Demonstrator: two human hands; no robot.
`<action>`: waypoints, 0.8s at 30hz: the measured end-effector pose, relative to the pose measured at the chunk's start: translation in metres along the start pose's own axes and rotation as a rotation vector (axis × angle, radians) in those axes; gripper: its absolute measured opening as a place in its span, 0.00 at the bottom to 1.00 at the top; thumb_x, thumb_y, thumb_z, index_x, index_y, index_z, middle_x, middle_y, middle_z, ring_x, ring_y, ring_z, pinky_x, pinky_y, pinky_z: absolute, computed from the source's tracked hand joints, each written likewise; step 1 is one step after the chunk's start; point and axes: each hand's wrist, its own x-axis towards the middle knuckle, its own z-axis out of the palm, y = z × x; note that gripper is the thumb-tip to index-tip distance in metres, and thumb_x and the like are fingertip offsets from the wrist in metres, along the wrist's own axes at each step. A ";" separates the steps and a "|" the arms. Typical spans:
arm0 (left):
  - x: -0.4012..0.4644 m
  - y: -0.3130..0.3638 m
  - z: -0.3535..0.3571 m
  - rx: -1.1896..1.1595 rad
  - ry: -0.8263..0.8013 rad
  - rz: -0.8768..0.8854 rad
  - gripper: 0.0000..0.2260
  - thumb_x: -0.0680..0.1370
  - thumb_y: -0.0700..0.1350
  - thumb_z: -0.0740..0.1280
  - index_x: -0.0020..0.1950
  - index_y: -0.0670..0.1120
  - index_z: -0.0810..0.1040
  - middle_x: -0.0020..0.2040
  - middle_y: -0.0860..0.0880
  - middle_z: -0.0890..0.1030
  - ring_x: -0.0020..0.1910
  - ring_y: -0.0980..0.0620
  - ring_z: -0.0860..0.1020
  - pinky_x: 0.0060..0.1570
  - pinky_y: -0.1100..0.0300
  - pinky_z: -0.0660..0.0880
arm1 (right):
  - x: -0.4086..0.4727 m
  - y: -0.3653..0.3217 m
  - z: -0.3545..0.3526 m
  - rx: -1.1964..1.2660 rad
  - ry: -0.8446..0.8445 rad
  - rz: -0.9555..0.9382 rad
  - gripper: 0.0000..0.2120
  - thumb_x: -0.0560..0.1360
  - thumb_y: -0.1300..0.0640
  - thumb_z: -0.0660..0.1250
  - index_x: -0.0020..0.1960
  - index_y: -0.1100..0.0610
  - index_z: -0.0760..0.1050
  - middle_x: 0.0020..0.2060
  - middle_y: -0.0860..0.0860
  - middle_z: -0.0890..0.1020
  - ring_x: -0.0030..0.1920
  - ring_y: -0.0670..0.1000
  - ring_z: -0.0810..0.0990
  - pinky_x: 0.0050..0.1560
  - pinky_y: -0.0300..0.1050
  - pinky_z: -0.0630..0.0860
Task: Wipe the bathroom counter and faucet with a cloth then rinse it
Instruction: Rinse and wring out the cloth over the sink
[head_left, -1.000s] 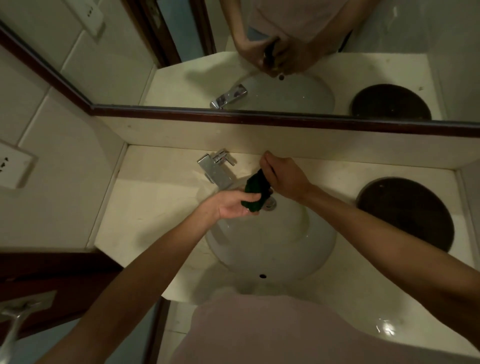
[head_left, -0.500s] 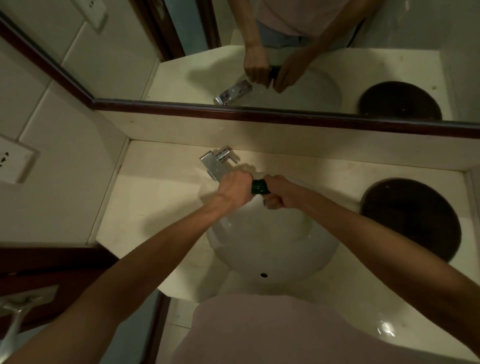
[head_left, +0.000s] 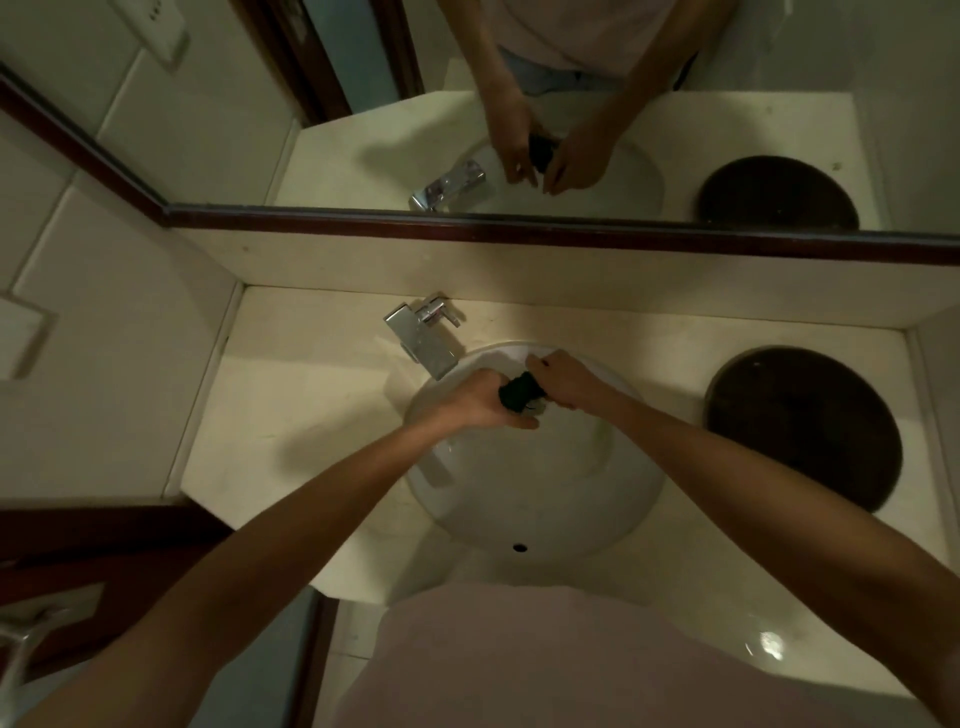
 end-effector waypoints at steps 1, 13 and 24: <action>-0.002 0.002 -0.011 -0.113 -0.091 -0.011 0.19 0.70 0.60 0.75 0.50 0.46 0.83 0.39 0.54 0.83 0.37 0.56 0.80 0.32 0.73 0.70 | 0.001 0.000 -0.004 -0.107 0.055 -0.111 0.22 0.85 0.48 0.53 0.41 0.60 0.74 0.31 0.53 0.76 0.31 0.52 0.73 0.35 0.44 0.69; -0.035 -0.008 -0.024 -1.255 -0.571 0.023 0.24 0.72 0.38 0.73 0.67 0.41 0.74 0.61 0.43 0.81 0.60 0.46 0.80 0.62 0.51 0.77 | -0.031 -0.038 -0.047 -0.471 0.433 -1.241 0.15 0.85 0.56 0.55 0.48 0.63 0.75 0.41 0.58 0.77 0.40 0.54 0.70 0.42 0.45 0.66; -0.053 0.009 -0.024 -0.243 -0.042 -0.079 0.18 0.64 0.52 0.82 0.46 0.51 0.78 0.42 0.50 0.82 0.39 0.50 0.81 0.37 0.57 0.80 | -0.055 -0.027 -0.037 -0.728 0.249 -1.134 0.15 0.84 0.48 0.51 0.51 0.56 0.72 0.35 0.51 0.78 0.32 0.53 0.74 0.34 0.49 0.76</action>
